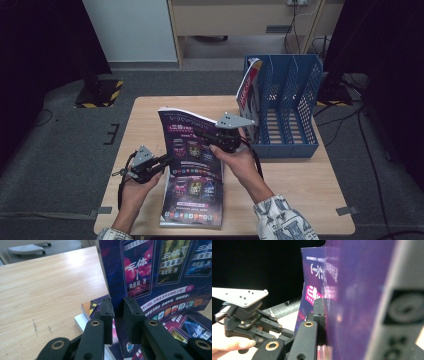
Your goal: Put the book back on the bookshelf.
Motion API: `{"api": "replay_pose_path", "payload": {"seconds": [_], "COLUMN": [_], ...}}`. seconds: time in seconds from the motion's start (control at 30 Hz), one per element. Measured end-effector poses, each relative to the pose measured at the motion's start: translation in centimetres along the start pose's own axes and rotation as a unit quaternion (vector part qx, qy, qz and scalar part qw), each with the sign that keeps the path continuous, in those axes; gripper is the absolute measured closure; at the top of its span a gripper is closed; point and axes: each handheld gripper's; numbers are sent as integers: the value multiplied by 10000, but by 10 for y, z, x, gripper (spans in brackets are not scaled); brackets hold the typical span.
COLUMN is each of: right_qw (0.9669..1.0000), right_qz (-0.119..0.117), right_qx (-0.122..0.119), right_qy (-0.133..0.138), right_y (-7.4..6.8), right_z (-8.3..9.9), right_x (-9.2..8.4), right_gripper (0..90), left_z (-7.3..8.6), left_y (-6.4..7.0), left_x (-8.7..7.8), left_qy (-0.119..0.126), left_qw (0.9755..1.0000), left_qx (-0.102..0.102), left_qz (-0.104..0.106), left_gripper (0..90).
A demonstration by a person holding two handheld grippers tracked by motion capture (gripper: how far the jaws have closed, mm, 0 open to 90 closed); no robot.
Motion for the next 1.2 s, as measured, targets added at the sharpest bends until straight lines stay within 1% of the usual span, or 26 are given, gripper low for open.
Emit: {"api": "replay_pose_path", "payload": {"seconds": [0.07,0.1,0.13,0.23,0.27,0.3,0.4,0.43,0.5,0.53,0.6,0.67,0.73,0.77,0.87,0.97,1.03,1.17,1.2], "right_qw": [10000,10000,9999,9999,9999,9999,9998,9997,9996,9995,9992,9990,9990,9989,9988,9988,9986,9983,9983], "right_qz": [-5,-1,-11,1,1,45,78,116,165,194,263,303,333,344,358,372,394,421,421], "right_qx": [-59,-78,-101,-114,-114,-121,-160,-205,-239,-255,-285,-302,-278,-289,-266,-234,-226,-169,-169], "right_qy": [5,1,1,20,20,59,87,70,70,73,94,114,130,132,180,219,272,363,363], "right_y": [-4,-5,-6,-7,-7,-6,-6,-6,-5,-5,-4,-2,0,1,4,5,5,8,8], "right_z": [-2,-2,-3,-5,-5,-7,-9,-12,-14,-15,-16,-17,-18,-19,-20,-21,-22,-24,-24], "right_x": [0,-1,-1,-1,-1,-2,-3,-5,-6,-7,-10,-12,-15,-17,-20,-22,-26,-36,-36], "right_gripper": [827,827,828,828,828,828,828,828,828,827,828,828,828,828,828,828,828,828,828], "left_z": [0,1,2,4,4,6,9,12,15,15,17,19,21,22,22,22,22,24,24], "left_y": [0,0,-1,-4,-4,-7,-10,-13,-16,-16,-20,-22,-23,-24,-24,-23,-23,-21,-21], "left_x": [0,1,1,1,1,0,-1,0,0,0,0,2,4,5,5,6,8,9,9], "left_qy": [10,51,77,115,115,122,81,17,-108,-108,-207,-332,-440,-464,-548,-551,-553,-645,-645], "left_qw": [10000,9999,9997,9991,9991,9986,9984,9981,9976,9976,9966,9957,9951,9949,9944,9943,9945,9943,9943], "left_qx": [-16,-88,-163,-284,-284,-371,-426,-462,-438,-438,-484,-456,-495,-526,-487,-485,-485,-390,-390], "left_qz": [-18,-118,-173,-284,-284,-344,-375,-418,-519,-519,-636,-730,-734,-723,-756,-772,-751,-756,-756], "left_gripper": [757,708,636,536,496,476,433,409,362,332,282,232,188,179,164,155,154,144,143]}}
Point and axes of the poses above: each handheld gripper's, and its own axes: x roughly forward along the jaws, z roughly out of its underside, y roughly to its right, and after that the axes turned 8 degrees about x, right-handed
